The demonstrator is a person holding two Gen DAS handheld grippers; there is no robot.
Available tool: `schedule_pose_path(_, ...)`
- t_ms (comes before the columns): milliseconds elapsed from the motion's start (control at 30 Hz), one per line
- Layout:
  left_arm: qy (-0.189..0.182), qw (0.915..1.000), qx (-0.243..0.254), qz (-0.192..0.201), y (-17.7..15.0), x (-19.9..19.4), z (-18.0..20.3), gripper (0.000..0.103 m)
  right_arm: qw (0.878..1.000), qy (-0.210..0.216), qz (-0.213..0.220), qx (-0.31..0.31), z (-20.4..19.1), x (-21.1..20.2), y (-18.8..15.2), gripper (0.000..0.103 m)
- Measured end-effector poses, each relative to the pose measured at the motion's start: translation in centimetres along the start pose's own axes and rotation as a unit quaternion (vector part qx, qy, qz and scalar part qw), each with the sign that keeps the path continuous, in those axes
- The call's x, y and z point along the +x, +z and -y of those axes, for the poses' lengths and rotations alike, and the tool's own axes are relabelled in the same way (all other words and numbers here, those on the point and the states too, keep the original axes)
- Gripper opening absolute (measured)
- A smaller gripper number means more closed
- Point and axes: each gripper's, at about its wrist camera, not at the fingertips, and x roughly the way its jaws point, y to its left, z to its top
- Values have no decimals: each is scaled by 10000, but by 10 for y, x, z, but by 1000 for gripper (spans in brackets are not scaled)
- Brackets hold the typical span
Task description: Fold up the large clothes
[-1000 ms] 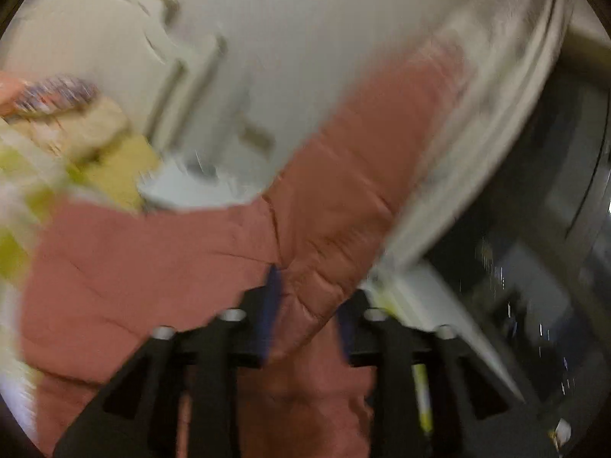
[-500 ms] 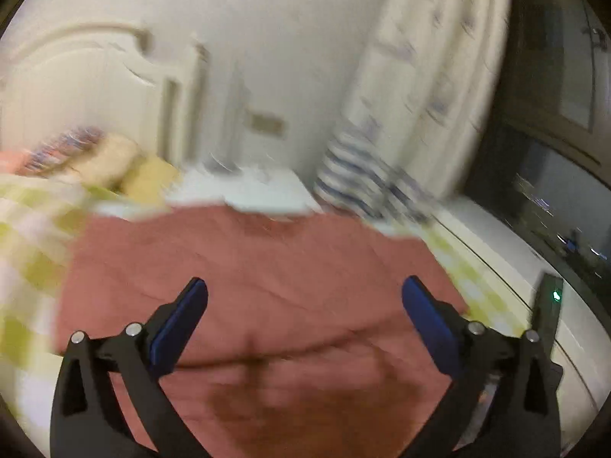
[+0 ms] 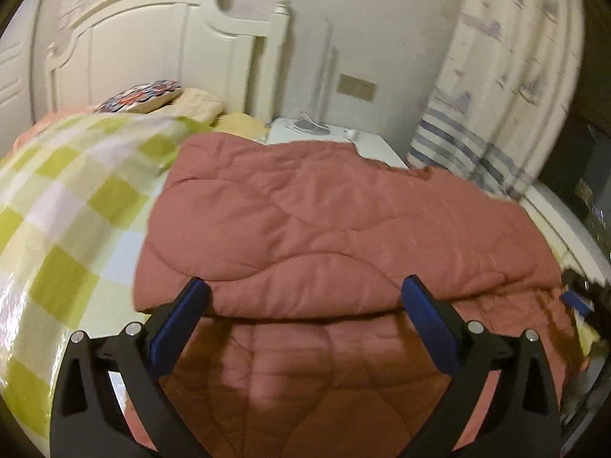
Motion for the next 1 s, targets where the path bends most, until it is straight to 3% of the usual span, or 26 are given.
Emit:
schedule_pose_path(100, -56, 10000, -27, -3, -1, -1, 1, 101, 9994, 197, 149, -232, -27, -11, 11, 87)
schedule_pose_path(200, -165, 9996, -224, -20, -2, -2, -7, 101, 9923, 78, 293, -1199, -77, -2, 25, 86)
schedule_pose_path(267, -210, 9993, -307, -1, -1, -2, -7, 101, 9865, -1, 177, -1629, -101, 17, 31, 79)
schedule_pose_path(333, -233, 9991, -348, 1, -1, -2, -7, 101, 9829, -27, -219, -1826, -115, 46, 32, 76)
schedule_pose_path(400, -239, 9991, -363, 7, -1, -2, -7, 101, 9788, -79, -628, -1949, -117, 68, 26, 76)
schedule_pose_path(467, -247, 9990, -378, 49, -1, -4, -7, 101, 9658, -439, -1077, -2319, -115, 93, 7, 78)
schedule_pose_path(500, -251, 9989, -398, 90, -1, -6, -8, 101, 9629, -479, -1031, -2449, -111, 98, -3, 78)
schedule_pose_path(633, -599, 9951, -698, 353, 13, -21, -15, 101, 9705, -359, -982, -2172, -99, 95, -4, 81)
schedule_pose_path(767, -973, 9886, -1093, 363, 61, -18, -27, 101, 9711, -356, -964, -2156, -100, 97, -4, 82)
schedule_pose_path(833, -1121, 9863, -1209, 112, 82, 3, -34, 101, 9714, -340, -964, -2142, -100, 96, -4, 83)
schedule_pose_path(967, -1239, 9702, -1686, -1220, 76, 87, -57, 100, 9725, -297, -970, -2098, -101, 94, -3, 84)
schedule_pose_path(1000, -1247, 9738, -1548, -1106, 73, 89, -56, 101, 9727, -280, -971, -2091, -100, 94, -2, 84)
